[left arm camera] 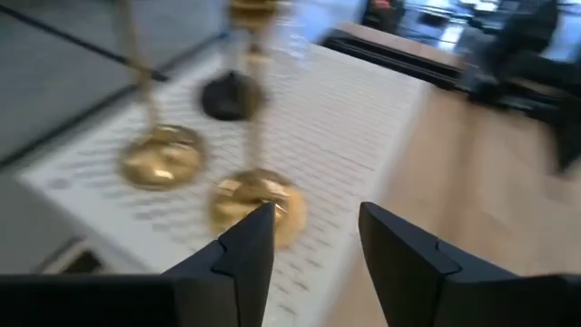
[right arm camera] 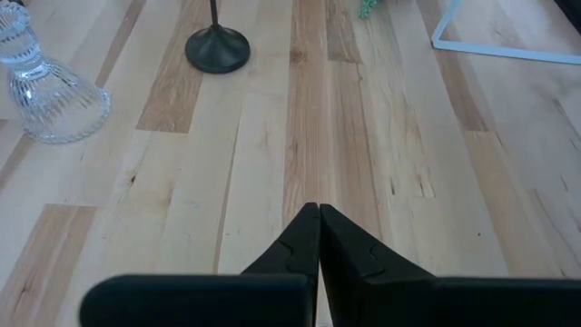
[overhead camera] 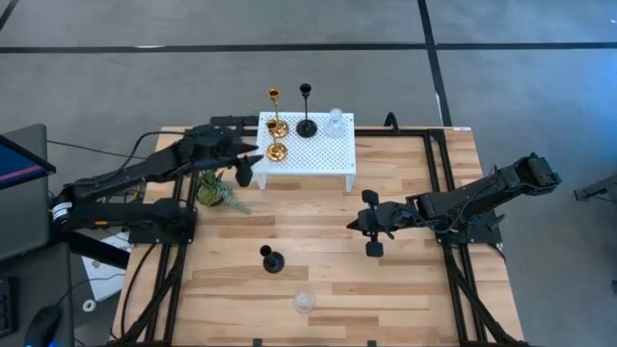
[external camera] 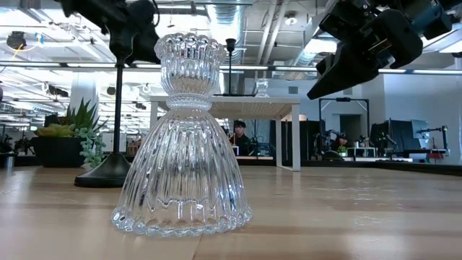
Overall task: Pick & Place candle stick holders
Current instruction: Put the black metal candle stand on the shelf
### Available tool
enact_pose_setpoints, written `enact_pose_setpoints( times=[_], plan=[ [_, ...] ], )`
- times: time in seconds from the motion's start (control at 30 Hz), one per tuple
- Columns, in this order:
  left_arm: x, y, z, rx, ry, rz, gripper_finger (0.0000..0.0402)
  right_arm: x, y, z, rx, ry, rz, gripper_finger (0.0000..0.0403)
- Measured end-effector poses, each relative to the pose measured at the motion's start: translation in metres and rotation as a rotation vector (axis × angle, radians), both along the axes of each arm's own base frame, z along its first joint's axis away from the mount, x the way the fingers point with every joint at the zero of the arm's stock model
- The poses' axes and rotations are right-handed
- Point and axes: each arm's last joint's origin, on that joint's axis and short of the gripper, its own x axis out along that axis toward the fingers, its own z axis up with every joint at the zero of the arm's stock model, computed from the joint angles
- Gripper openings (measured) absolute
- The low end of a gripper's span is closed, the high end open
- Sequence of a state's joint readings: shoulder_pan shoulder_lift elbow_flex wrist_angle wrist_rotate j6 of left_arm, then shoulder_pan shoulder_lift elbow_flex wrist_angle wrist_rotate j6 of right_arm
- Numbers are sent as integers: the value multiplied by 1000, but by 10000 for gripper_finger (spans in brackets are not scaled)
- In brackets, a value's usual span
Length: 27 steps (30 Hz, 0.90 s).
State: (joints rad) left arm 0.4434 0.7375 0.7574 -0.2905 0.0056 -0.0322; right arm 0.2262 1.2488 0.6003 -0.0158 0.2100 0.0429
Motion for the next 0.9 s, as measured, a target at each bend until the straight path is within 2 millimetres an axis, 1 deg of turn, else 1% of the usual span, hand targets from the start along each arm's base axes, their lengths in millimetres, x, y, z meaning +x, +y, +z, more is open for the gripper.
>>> enact_pose_setpoints(
  times=[0.13,0.2,0.27,0.47,0.6,0.73,0.9],
  plan=[
    [-7,-16,-2,-53,10,-193,141,0,0,0,0,0,0,0],
    [-9,-24,-7,-76,13,-290,127,0,0,0,0,0,0,0],
    [-9,-31,-15,-87,23,-350,110,0,0,0,0,0,0,0],
    [-7,-50,-49,-19,101,-513,45,0,0,0,0,-1,0,0],
    [-2,-61,-74,22,94,-606,7,0,0,0,1,-1,0,0],
    [1,-72,-99,49,45,-679,7,0,0,0,0,-1,0,0],
    [-1,-84,-128,70,-41,-758,5,0,0,0,0,-1,0,0]
  ],
)
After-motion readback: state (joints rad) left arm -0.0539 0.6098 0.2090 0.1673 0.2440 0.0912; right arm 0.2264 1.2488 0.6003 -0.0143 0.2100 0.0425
